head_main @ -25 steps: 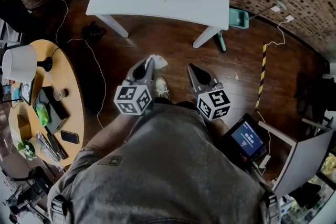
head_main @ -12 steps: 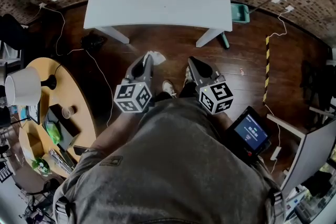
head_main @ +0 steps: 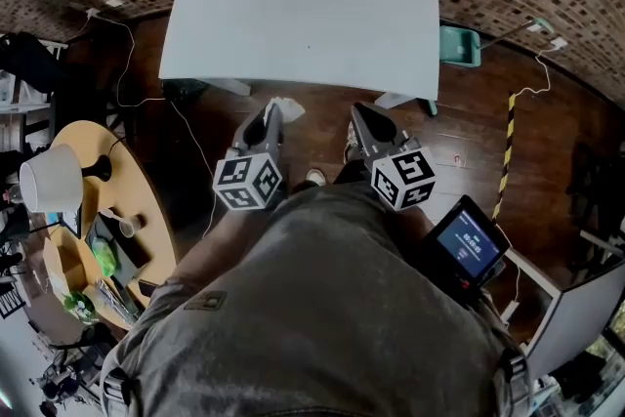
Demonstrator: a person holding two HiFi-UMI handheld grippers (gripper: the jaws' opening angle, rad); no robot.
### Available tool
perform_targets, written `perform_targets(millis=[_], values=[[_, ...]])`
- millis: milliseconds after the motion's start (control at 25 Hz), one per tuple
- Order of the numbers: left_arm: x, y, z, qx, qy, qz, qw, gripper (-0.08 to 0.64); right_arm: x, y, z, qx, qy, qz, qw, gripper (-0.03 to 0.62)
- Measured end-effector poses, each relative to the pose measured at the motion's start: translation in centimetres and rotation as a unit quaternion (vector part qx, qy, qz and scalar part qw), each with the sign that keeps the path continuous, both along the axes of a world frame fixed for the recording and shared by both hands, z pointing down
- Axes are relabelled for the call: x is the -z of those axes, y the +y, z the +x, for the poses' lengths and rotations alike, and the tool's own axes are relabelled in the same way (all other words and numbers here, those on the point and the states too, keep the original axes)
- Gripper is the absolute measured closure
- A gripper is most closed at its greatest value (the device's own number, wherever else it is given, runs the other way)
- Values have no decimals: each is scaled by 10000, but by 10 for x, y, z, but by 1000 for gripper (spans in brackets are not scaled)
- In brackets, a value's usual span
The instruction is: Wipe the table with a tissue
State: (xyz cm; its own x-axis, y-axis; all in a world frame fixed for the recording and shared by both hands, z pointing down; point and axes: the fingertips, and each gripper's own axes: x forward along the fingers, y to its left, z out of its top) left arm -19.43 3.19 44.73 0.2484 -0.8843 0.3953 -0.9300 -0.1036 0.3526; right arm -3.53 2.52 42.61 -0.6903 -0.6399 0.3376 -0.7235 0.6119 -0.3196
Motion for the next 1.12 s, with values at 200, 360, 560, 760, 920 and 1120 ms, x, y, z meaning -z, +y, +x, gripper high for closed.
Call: perform_targets(millis=[200, 360, 560, 760, 920, 1120], values=[[-7, -65, 15, 187, -215, -172, 9994, 532, -10, -69, 21, 171, -147, -181, 9996, 580], [-12, -99, 17, 349, -404, -312, 9981, 532, -16, -101, 34, 286, -211, -305, 9989, 580], [-18, -126, 13, 526, -651, -435, 9955, 532, -26, -127, 45, 383, -210, -479, 9979, 580], [-34, -145, -4, 575, -955, -569, 9921, 532, -33, -144, 44, 414, -157, -630, 9970, 580], [-53, -153, -21, 564, -1101, -669, 9901, 532, -44, -153, 38, 392, -65, -795, 9960, 580], [-83, -159, -45, 563, -1197, -857, 9875, 532, -57, -158, 27, 295, 80, -987, 9947, 580]])
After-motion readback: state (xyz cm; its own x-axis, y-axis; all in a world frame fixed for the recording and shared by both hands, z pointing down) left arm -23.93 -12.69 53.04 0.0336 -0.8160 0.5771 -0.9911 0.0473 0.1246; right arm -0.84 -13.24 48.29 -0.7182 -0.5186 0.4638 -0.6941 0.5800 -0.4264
